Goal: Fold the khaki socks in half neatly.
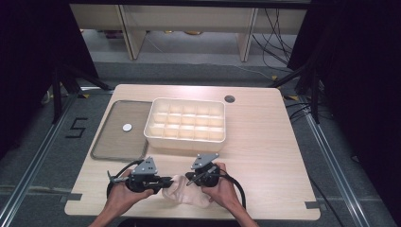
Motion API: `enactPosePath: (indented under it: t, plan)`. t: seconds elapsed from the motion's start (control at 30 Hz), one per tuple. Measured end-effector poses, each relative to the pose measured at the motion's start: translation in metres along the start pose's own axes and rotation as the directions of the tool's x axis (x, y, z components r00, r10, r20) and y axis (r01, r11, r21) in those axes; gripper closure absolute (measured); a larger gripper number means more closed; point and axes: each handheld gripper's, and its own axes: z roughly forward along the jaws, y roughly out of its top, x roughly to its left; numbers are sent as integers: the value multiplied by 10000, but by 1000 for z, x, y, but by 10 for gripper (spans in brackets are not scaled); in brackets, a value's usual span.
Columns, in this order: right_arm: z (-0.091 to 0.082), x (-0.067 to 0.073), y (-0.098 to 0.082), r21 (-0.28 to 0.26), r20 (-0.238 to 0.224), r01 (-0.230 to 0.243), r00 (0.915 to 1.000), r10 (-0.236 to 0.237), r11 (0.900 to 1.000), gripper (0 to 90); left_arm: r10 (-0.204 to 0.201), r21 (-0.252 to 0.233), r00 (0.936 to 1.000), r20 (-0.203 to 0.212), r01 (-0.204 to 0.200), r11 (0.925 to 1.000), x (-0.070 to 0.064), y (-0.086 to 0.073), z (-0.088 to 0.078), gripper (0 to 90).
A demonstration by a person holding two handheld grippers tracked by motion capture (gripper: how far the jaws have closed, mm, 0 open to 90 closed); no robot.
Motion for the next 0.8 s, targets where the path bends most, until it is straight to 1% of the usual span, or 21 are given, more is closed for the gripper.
enactPosePath:
  t: [0.03, 0.07, 0.1, 0.13, 0.2, 0.23, 0.27, 0.3, 0.33, 0.37, 0.4, 0.47, 0.5, 0.53, 0.57, 0.6, 0.63, 0.67, 0.7, 0.73, 0.8]
  plan:
    - [3, -1, 1, 214, 53, -99, 9999, 98, 9997, 900, 0, 0, 10000, 0, 0, 10000, 0, 0, 0, 838]
    - [3, -1, 1, 214, 53, -99, 9999, 98, 9997, 900, 9, 26, 10000, -22, -9, 10000, 0, 0, 0, 838]
    - [9, -4, -1, 688, 220, -52, 9998, 37, 9976, 900, 53, 22, 10000, -32, -53, 10000, 1, -1, 1, 838]
    - [10, -4, -2, 729, 94, -86, 9999, 79, 9973, 900, -100, 11, 9999, -34, 100, 9999, 1, -1, 1, 838]
    - [8, -5, -1, 525, 41, -127, 9999, 125, 9985, 900, -6, -24, 10000, -30, 6, 10000, 3, -1, 0, 839]
    - [4, -5, 0, 266, 104, -209, 9997, 206, 9994, 900, -184, -155, 9998, -11, 183, 9997, 5, -1, -1, 838]
    - [-1, -4, 2, 193, -7, -89, 10000, 89, 9998, 900, -266, -139, 9996, -32, 266, 9995, 6, -1, -2, 838]
    - [-6, -2, 4, 43, 120, -58, 9999, 58, 10000, 900, -178, -113, 9998, -34, 178, 9998, 7, -2, -3, 838]
    - [-10, 1, 5, -62, 226, 63, 9997, -62, 10000, 900, -233, -104, 9997, -92, 232, 9997, 8, -2, -4, 838]
    - [-15, 2, 5, -80, -41, 210, 9998, -210, 9997, 900, -237, -136, 9997, -47, 236, 9996, 9, -3, -4, 838]
    - [-17, 4, 4, -155, -75, 93, 9999, -94, 9998, 900, -237, -89, 9997, -76, 236, 9997, 10, -3, -5, 838]
    - [-18, 7, 3, -7, -135, 108, 9999, -108, 9999, 900, -297, -99, 9995, -90, 296, 9995, 11, -4, -5, 838]
    - [-18, 13, -3, 258, -338, 166, 9993, -157, 9995, 900, -431, -90, 9990, -95, 430, 9990, 11, -4, -5, 838]
    - [-18, 13, -3, 258, -338, 166, 9993, -157, 9995, 900, -431, -90, 9990, -95, 430, 9990, 11, -4, -5, 838]
    - [-17, 15, -4, 349, -450, 93, 9990, -77, 9993, 900, -335, -122, 9993, -164, 333, 9994, 11, -5, -6, 838]
    - [-17, 17, -7, 515, -498, 139, 9987, -113, 9986, 900, -325, -63, 9994, -100, 324, 9995, 12, -5, -7, 838]
    - [-14, 19, -11, 601, -509, 52, 9987, -21, 9982, 900, -460, -102, 9989, -131, 459, 9989, 13, -5, -7, 838]
    - [-14, 19, -11, 818, -479, 93, 9988, -54, 9966, 900, -292, -16, 9994, -164, 292, 9996, 14, -4, -9, 838]
    - [-8, 19, -12, 784, -468, 94, 9989, -57, 9969, 900, -397, -101, 9992, -103, 396, 9992, 14, -4, -8, 838]
    - [-6, 19, -11, 918, -549, 135, 9985, -85, 9957, 900, -397, -101, 9992, -103, 396, 9992, 14, -4, -8, 838]
    - [-2, 19, -10, 967, -581, 151, 9983, -95, 9952, 900, -291, -19, 9995, -93, 291, 9996, 14, -3, -9, 838]
